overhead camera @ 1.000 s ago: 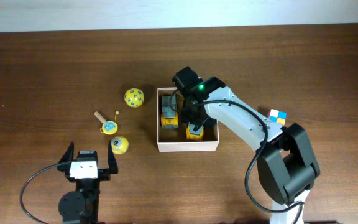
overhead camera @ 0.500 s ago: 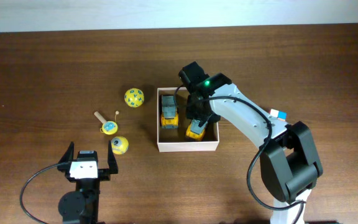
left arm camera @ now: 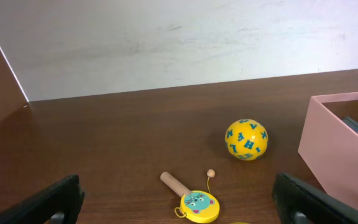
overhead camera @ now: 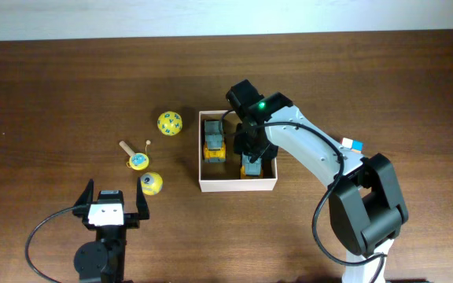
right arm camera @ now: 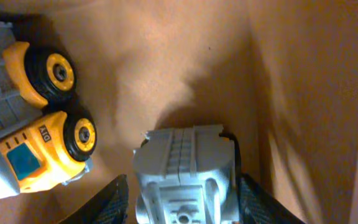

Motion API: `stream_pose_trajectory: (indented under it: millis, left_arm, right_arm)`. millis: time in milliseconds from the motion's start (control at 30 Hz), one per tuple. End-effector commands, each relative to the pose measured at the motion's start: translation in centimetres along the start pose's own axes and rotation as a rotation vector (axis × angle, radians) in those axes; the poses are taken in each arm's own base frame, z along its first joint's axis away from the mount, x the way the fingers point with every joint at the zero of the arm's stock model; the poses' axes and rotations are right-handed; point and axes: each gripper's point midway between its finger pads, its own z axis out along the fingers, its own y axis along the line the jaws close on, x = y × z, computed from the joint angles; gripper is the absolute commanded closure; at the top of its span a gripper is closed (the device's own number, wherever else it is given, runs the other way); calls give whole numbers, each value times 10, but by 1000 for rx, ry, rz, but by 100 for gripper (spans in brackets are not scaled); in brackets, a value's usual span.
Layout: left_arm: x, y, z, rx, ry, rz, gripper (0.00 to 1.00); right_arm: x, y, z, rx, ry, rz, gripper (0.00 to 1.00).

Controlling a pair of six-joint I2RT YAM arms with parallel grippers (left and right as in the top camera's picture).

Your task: Pack container

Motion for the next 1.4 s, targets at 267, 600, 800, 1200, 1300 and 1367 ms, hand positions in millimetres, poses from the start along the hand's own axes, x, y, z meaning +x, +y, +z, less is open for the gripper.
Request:
stream_pose_trajectory:
  millis: [267, 600, 800, 1200, 1300, 1367]
  left_arm:
    - [3, -3, 0, 14, 3, 16, 1]
    - [3, -3, 0, 14, 3, 16, 1]
    - [3, -3, 0, 14, 3, 16, 1]
    - [3, -3, 0, 14, 3, 16, 1]
    - [3, -3, 0, 14, 3, 16, 1]
    - [3, -3, 0, 14, 3, 16, 1]
  right_arm:
    - [12, -7, 1, 22, 51, 29, 45]
    - [10, -5, 1, 16, 44, 6, 64]
    - [4, -2, 1, 3, 19, -21, 64]
    - [-34, -4, 0, -43, -86, -91, 63]
    - [-43, -9, -1, -45, -104, -102, 63]
    - [-49, -11, -1, -49, -119, -120, 63]
